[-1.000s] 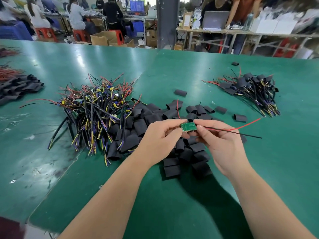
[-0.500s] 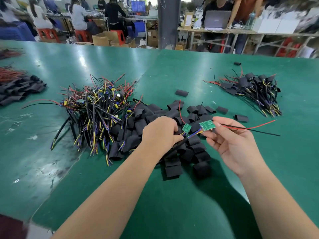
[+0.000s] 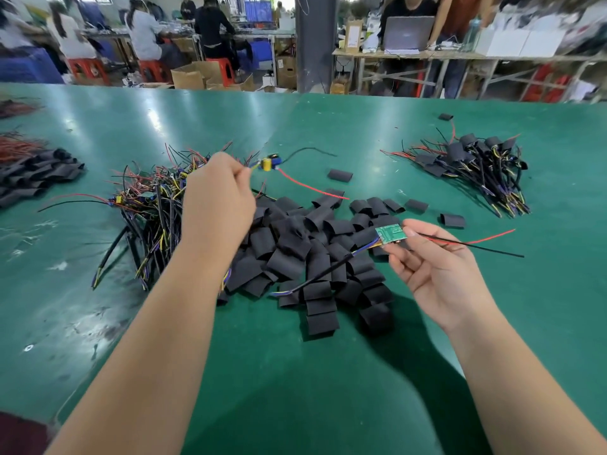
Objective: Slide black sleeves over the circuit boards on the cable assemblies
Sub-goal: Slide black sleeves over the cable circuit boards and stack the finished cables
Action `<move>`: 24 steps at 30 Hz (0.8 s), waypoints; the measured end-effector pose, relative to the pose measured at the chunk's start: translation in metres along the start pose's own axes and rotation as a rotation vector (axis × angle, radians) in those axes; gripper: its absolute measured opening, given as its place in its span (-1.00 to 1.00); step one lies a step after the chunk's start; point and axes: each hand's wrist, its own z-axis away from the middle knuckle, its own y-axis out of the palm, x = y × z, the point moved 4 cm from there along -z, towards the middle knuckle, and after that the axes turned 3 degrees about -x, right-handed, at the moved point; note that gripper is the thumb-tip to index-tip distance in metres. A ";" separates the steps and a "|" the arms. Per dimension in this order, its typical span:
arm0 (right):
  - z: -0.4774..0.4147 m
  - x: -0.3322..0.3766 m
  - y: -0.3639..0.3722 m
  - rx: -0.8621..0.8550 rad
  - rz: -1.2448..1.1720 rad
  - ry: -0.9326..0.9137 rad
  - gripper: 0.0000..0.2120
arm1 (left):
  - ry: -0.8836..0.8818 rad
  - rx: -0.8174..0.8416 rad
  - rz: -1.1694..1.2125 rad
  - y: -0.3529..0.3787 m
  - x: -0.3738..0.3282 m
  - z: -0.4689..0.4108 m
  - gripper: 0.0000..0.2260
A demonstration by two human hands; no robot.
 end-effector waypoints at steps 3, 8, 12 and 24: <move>0.001 0.000 -0.001 0.001 0.045 0.006 -0.90 | -0.078 0.132 -0.262 0.005 0.018 -0.001 -0.78; 0.004 -0.002 0.005 0.019 0.064 -0.001 -0.88 | 0.148 0.213 -0.124 0.023 -0.025 0.033 -0.71; 0.006 -0.007 0.008 -0.014 0.095 -0.005 -0.79 | 0.114 0.737 0.409 0.062 -0.066 0.073 -0.76; 0.010 -0.009 0.025 0.035 0.165 -0.091 -0.90 | -0.344 1.161 0.897 0.082 -0.033 0.085 -0.76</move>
